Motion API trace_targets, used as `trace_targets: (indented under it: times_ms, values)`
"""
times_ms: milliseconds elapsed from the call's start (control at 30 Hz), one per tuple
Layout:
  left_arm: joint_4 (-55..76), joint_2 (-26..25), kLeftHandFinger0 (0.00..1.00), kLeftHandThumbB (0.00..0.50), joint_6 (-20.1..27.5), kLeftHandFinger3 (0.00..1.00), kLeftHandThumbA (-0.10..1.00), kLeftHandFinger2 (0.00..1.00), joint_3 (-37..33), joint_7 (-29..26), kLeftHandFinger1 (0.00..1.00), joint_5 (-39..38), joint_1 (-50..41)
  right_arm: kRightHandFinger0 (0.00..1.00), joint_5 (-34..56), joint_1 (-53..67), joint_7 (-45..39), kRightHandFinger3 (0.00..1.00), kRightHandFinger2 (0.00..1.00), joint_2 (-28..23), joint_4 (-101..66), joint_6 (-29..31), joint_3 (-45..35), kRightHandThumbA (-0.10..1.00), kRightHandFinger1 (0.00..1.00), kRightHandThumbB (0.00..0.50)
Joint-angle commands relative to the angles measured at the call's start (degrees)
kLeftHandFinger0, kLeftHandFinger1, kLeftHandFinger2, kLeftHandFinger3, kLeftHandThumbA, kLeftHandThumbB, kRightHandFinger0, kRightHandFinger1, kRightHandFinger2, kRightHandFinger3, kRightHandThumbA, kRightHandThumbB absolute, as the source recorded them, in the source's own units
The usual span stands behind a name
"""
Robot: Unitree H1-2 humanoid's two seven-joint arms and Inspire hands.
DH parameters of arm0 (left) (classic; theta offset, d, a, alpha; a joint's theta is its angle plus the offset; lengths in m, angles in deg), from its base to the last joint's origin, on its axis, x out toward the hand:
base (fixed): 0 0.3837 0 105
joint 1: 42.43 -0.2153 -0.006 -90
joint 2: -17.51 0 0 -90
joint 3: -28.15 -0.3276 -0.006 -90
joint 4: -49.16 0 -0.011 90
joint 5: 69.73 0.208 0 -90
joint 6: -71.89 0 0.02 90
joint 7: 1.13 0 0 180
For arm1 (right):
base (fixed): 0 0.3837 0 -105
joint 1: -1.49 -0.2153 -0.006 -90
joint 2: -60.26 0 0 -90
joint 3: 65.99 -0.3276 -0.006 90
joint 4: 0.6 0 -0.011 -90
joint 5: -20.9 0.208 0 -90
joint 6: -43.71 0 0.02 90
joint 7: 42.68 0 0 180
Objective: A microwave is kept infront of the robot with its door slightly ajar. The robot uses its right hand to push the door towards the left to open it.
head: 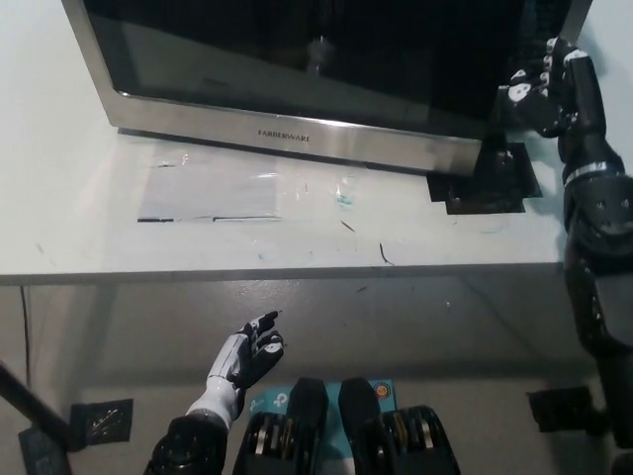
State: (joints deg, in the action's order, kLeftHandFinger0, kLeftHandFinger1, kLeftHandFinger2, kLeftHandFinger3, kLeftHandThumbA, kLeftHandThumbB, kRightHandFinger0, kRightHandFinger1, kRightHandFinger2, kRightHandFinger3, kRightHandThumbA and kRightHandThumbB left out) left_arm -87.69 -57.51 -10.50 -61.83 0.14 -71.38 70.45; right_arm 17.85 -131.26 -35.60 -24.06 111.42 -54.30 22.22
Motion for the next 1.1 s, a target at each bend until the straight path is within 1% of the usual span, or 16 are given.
trace_targets:
  times_ms: [0,33,67,167,200,300,400,467,633,667,733,767,800,867,967,1067]
  values:
    - [0.30,-0.38,1.00,0.322,1.32,0.91,0.30,1.00,-0.84,0.77,1.00,0.91,2.45,0.26,0.65,0.80,-2.20,0.58,0.44,4.05,-5.40,1.17,2.32,0.22,0.33,0.201]
    - [0.43,-0.30,0.95,0.309,1.42,0.89,0.28,0.99,-0.56,1.12,0.97,0.28,2.37,0.26,1.56,2.13,-2.59,0.60,0.45,4.98,-7.01,1.22,2.25,0.21,0.33,0.201]
    - [0.38,-0.23,0.94,0.310,1.25,0.90,0.28,0.99,-0.60,1.14,0.96,0.29,2.32,0.27,2.32,3.33,-3.16,0.61,0.46,5.46,-8.40,0.69,2.21,0.20,0.34,0.189]
    - [0.60,-0.20,0.95,0.301,1.34,0.89,0.26,1.00,-0.41,1.48,0.98,-0.12,1.91,0.30,2.63,6.22,-3.68,0.63,0.47,6.86,-12.40,-1.29,2.82,0.21,0.35,0.193]
    - [0.31,-0.07,1.00,0.307,1.62,0.87,0.23,1.00,-0.13,1.42,1.00,-0.43,1.96,0.30,3.77,8.00,-4.18,0.64,0.49,7.95,-14.90,-1.71,3.09,0.18,0.35,0.195]
    - [-0.24,-0.15,1.00,0.322,1.60,0.86,0.26,1.00,-0.20,0.93,1.00,0.02,2.31,0.31,4.98,12.54,-5.02,0.63,0.48,10.08,-21.54,-3.36,4.35,0.16,0.36,0.182]
    - [0.11,-0.26,0.95,0.308,1.21,0.86,0.25,0.97,-0.24,0.84,0.95,0.21,2.38,0.34,4.57,16.59,-6.26,0.66,0.49,10.50,-27.54,-4.88,6.86,0.18,0.39,0.179]
    - [0.47,-0.23,0.97,0.292,1.09,0.85,0.24,0.99,-0.32,0.79,0.98,0.30,2.26,0.37,4.63,18.30,-6.19,0.68,0.50,10.62,-30.29,-6.19,8.05,0.19,0.42,0.173]
    - [-0.22,-0.23,1.00,0.314,0.92,0.86,0.25,1.00,-0.43,0.60,1.00,0.56,2.55,0.41,6.90,23.82,-7.99,0.69,0.54,10.48,-36.87,-7.55,10.70,0.18,0.46,0.144]
    - [0.03,-0.24,0.99,0.309,0.71,0.85,0.25,1.00,-0.36,0.53,1.00,0.50,2.70,0.41,6.88,24.36,-8.10,0.69,0.55,10.54,-37.69,-7.93,11.13,0.18,0.46,0.151]
    - [-0.16,-0.06,0.90,0.294,1.38,0.83,0.20,0.93,0.41,1.67,0.92,-1.02,2.81,0.40,7.24,24.95,-8.27,0.68,0.54,10.90,-38.28,-7.91,11.37,0.18,0.46,0.152]
    - [-0.43,-0.10,0.87,0.314,1.69,0.82,0.23,0.90,0.32,1.48,0.88,-0.74,2.89,0.39,7.23,25.60,-8.38,0.68,0.53,11.22,-38.16,-6.36,11.73,0.18,0.44,0.154]
    - [-0.41,-0.15,0.88,0.328,1.50,0.83,0.25,0.90,0.15,1.25,0.88,-0.34,2.91,0.39,7.17,26.15,-8.28,0.69,0.52,11.69,-38.27,-6.47,11.98,0.19,0.44,0.153]
    - [-0.30,-0.34,0.99,0.317,1.34,0.88,0.26,1.00,-0.26,1.08,0.99,0.32,2.86,0.37,6.72,27.32,-8.58,0.69,0.52,12.42,-37.61,-4.90,12.88,0.18,0.43,0.130]
    - [-0.59,-0.29,1.00,0.322,1.65,0.89,0.25,1.00,-0.23,0.83,1.00,0.34,2.93,0.37,6.15,28.48,-8.76,0.70,0.51,13.18,-37.44,-5.18,13.69,0.16,0.40,0.124]
    - [-0.46,-0.28,1.00,0.346,1.23,0.84,0.28,1.00,-0.19,0.48,1.00,0.47,2.97,0.38,6.65,29.54,-9.28,0.70,0.54,14.39,-36.33,-5.18,14.54,0.15,0.44,0.114]
